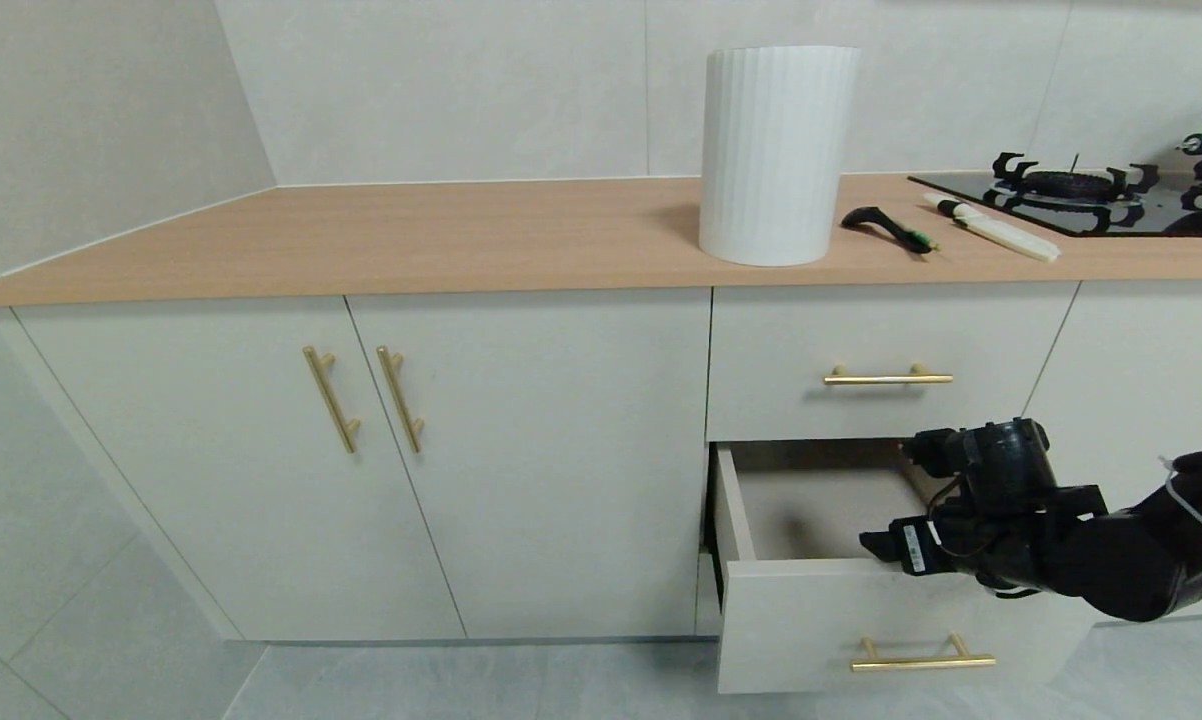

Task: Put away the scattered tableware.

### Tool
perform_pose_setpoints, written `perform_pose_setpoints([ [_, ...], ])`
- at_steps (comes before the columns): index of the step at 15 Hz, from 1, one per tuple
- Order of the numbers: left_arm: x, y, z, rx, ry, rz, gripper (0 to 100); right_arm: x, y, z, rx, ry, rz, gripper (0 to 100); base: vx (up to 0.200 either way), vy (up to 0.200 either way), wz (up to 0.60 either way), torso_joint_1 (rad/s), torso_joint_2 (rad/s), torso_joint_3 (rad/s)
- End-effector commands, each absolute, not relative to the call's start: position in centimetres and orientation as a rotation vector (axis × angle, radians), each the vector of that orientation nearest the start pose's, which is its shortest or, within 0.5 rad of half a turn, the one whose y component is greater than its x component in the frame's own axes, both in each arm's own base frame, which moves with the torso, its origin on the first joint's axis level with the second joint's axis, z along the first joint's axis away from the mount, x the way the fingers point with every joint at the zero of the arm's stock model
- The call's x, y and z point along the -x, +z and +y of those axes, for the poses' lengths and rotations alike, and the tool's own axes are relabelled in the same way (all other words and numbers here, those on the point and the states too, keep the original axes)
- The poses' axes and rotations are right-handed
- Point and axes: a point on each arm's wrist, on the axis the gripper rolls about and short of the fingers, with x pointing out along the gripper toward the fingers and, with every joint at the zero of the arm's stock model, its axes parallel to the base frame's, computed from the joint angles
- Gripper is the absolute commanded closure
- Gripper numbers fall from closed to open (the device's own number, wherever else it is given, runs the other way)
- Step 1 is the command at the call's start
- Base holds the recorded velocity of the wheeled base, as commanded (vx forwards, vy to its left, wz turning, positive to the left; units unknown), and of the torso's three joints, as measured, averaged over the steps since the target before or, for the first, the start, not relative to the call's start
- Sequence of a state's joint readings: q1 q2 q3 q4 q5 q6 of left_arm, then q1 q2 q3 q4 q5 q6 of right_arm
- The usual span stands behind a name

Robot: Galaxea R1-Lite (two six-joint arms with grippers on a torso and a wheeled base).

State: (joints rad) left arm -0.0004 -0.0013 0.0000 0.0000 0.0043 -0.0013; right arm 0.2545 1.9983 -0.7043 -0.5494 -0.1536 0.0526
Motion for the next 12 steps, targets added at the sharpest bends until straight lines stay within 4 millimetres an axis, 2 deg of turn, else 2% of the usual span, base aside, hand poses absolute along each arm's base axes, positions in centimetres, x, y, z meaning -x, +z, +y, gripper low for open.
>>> perform_pose_setpoints([
  [1,2.3,7.5,0.0,0.002,0.003,0.000,0,-30.2,7.5,7.9,0.100,0.092,0.717,0,0.000,0.000,0.00,0.000,0.00,0.000],
  [7,2.3,7.5,0.0,0.002,0.005,0.000,0,-28.0,8.9,8.6,0.161,0.139,0.808,0,0.000,0.000,0.00,0.000,0.00,0.000],
  [12,2.3,7.5,0.0,0.002,0.005,0.000,0,-26.4,8.5,9.1,0.245,0.178,0.953,0,0.000,0.000,0.00,0.000,0.00,0.000],
])
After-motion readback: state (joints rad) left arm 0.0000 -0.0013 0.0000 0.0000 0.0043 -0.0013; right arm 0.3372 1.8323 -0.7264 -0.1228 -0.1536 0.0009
